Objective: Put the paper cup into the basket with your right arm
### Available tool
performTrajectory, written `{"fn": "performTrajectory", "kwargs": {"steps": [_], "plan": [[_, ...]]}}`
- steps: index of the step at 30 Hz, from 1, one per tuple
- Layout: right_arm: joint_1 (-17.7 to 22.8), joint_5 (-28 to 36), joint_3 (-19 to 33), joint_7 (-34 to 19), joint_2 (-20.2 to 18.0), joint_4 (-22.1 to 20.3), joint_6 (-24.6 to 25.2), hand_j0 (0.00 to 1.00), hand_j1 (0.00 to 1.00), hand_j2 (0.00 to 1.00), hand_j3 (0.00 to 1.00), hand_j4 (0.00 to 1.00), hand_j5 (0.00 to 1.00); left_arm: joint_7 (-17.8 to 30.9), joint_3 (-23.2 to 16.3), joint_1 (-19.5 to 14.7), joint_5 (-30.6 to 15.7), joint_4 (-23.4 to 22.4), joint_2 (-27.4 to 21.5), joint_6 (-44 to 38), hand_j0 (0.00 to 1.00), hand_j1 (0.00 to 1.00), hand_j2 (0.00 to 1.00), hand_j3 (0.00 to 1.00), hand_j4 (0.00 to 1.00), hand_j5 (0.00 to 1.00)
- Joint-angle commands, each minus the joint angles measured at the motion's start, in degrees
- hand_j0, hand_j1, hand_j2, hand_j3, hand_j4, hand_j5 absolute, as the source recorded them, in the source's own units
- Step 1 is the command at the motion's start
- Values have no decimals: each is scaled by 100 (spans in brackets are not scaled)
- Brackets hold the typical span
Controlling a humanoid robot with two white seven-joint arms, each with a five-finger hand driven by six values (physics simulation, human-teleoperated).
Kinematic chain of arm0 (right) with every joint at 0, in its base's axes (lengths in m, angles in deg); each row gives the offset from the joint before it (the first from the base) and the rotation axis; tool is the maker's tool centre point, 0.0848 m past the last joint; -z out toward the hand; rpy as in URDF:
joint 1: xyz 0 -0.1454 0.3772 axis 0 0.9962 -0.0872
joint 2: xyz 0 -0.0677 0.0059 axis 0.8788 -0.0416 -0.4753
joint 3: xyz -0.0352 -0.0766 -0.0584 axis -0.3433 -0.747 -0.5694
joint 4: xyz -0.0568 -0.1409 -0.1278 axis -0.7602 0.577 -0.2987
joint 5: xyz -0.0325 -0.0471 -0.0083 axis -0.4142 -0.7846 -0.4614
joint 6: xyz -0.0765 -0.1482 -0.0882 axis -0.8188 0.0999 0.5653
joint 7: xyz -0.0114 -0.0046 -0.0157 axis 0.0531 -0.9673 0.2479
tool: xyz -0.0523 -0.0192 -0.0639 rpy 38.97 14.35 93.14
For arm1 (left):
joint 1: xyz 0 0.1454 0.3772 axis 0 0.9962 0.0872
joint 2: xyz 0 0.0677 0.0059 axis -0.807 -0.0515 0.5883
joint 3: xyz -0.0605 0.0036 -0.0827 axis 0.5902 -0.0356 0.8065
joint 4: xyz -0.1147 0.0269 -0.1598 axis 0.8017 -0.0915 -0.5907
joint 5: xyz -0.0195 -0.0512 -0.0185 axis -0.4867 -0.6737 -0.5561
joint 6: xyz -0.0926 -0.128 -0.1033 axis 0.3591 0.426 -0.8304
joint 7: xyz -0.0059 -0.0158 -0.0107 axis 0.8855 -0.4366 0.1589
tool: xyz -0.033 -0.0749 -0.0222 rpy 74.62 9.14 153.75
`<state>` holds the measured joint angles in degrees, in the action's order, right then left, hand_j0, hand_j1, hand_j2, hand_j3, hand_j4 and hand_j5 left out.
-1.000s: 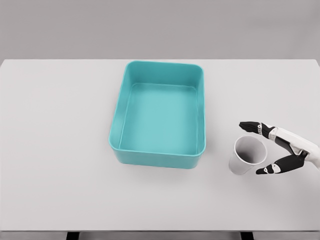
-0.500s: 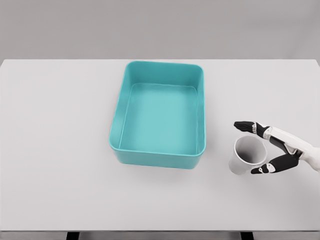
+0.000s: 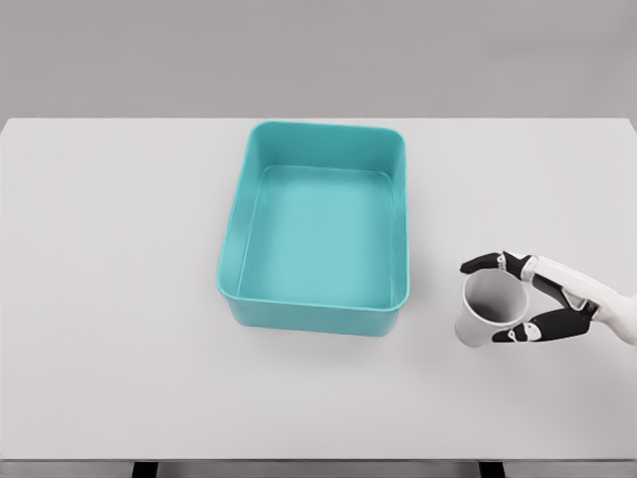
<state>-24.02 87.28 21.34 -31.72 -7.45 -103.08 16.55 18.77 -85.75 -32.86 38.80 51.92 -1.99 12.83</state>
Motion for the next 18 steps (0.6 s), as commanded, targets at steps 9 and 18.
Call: {"fn": "performTrajectory", "kwargs": {"steps": [9, 18], "plan": [[-35, 45, 96, 0, -68, -87, 42, 66, 66, 66, 66, 66, 66, 1, 0, 0, 0, 0, 0, 0, 100, 100, 100, 100, 100, 100], [-202, 71, 307, 0, -59, -96, 86, 66, 66, 66, 66, 66, 66, 1, 0, 0, 0, 0, 0, 0, 100, 100, 100, 100, 100, 100]]}}
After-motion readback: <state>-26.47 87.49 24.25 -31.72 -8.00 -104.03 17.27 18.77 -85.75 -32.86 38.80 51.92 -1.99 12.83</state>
